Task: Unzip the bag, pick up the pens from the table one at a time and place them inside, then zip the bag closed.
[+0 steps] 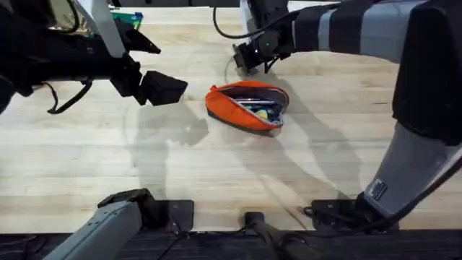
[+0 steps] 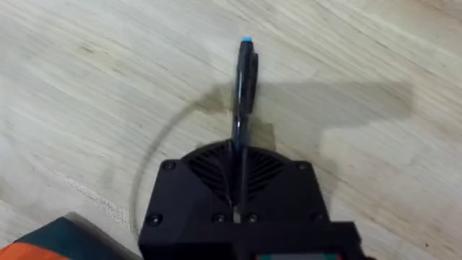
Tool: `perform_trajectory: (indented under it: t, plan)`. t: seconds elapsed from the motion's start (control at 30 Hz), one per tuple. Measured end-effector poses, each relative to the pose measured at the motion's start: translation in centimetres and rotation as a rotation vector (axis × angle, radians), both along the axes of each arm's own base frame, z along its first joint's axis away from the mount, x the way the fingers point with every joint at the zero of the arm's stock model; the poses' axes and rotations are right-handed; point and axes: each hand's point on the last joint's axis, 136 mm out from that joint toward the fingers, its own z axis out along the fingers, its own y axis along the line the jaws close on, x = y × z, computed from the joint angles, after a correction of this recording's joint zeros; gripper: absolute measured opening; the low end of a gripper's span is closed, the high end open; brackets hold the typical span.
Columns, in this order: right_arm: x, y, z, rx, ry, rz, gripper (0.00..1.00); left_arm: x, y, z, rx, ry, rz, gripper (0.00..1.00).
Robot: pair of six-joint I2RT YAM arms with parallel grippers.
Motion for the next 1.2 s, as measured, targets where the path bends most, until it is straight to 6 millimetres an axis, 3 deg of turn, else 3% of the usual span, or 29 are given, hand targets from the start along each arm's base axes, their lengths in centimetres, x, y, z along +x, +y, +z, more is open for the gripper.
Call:
perform_trajectory:
  t: [0.2, 0.3, 0.4, 0.43, 0.5, 0.57, 0.93, 1.1, 1.13, 1.2]
  plan:
    - [-0.1, -0.1, 0.3, -0.005, -0.002, 0.013, 0.03, 0.0, 0.0, 0.0, 0.0, 0.0, 0.0, 0.993]
    - [-0.1, -0.3, 1.5, -0.002, -0.018, 0.02, 0.03, 0.0, 0.0, 0.0, 0.0, 0.0, 0.0, 0.994]
    - [0.2, -0.6, 4.2, 0.017, -0.064, 0.018, 0.031, 0.0, 0.0, 0.0, 0.0, 0.0, 0.0, 0.994]
    - [0.1, -1.2, 7.6, 0.033, -0.121, 0.021, 0.031, 0.0, 0.0, 0.0, 0.0, 0.0, 0.0, 0.994]
    - [-0.2, -1.6, 9.8, 0.035, -0.156, 0.031, 0.031, 0.0, 0.0, 0.0, 0.0, 0.0, 0.0, 0.994]
    - [-2.6, -2.9, 13.7, -0.015, -0.187, 0.1, 0.031, 0.0, 0.0, 0.0, 0.0, 0.0, 0.0, 0.993]
    - [-9.4, -6.0, 18.6, -0.136, -0.179, 0.252, 0.032, 0.1, 0.0, 0.0, 0.001, -0.004, 0.0, 0.993]
    - [-12.8, -7.6, 19.9, -0.182, -0.154, 0.312, 0.032, 0.1, 0.0, 0.0, 0.001, -0.004, 0.0, 0.993]
    - [-14.9, -8.6, 20.2, -0.208, -0.128, 0.342, 0.032, 0.1, 0.0, 0.0, 0.001, -0.004, 0.0, 0.993]
    - [-16.0, -9.1, 20.5, -0.221, -0.114, 0.359, 0.032, 0.1, 0.0, 0.0, 0.001, -0.004, 0.0, 0.993]
